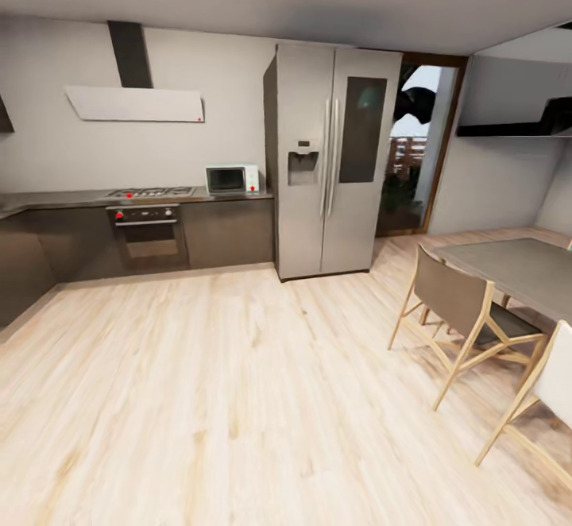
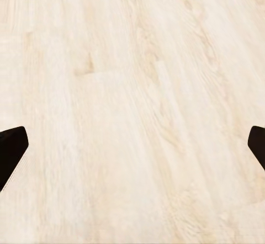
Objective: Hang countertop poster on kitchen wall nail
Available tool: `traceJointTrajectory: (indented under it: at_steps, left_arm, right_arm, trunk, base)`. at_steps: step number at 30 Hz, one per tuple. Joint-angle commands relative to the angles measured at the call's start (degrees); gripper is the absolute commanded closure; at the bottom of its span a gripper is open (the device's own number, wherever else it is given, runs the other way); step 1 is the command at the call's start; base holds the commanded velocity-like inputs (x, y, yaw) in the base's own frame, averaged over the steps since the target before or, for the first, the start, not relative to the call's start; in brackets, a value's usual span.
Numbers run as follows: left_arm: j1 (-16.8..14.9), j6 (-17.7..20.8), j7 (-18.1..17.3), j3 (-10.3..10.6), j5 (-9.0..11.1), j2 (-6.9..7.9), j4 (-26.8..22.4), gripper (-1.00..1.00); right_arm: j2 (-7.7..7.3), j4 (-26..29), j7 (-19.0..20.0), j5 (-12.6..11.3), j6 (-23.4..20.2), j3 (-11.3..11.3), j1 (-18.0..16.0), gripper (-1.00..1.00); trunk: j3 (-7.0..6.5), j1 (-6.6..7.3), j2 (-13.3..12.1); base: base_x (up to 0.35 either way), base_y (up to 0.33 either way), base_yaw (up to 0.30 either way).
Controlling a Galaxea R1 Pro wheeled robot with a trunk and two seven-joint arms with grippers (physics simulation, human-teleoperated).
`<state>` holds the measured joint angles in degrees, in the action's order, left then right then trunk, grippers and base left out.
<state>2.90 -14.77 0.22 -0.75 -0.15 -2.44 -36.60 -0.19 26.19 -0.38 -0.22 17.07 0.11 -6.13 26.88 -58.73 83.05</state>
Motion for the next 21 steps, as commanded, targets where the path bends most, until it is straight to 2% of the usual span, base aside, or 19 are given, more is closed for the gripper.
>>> traceJointTrajectory:
  at_steps: [1, 21]
  left_arm:
    - [0.03, -0.09, 0.03, -0.09, -0.02, 0.01, -0.05, -1.0]
    - [0.01, -0.09, 0.13, -0.13, 0.06, 0.2, -0.05, -1.0]
  right_arm:
    - [0.02, -0.04, -0.04, -0.04, 0.19, 0.01, -0.03, -1.0]
    - [0.1, -0.09, -0.06, 0.11, 0.25, 0.06, -0.03, -1.0]
  trunk:
    - [0.05, 0.0, 0.03]
    - [0.05, 0.0, 0.03]
  base:
    - [0.021, 0.0, 0.294]
    - [0.002, 0.0, 0.294]
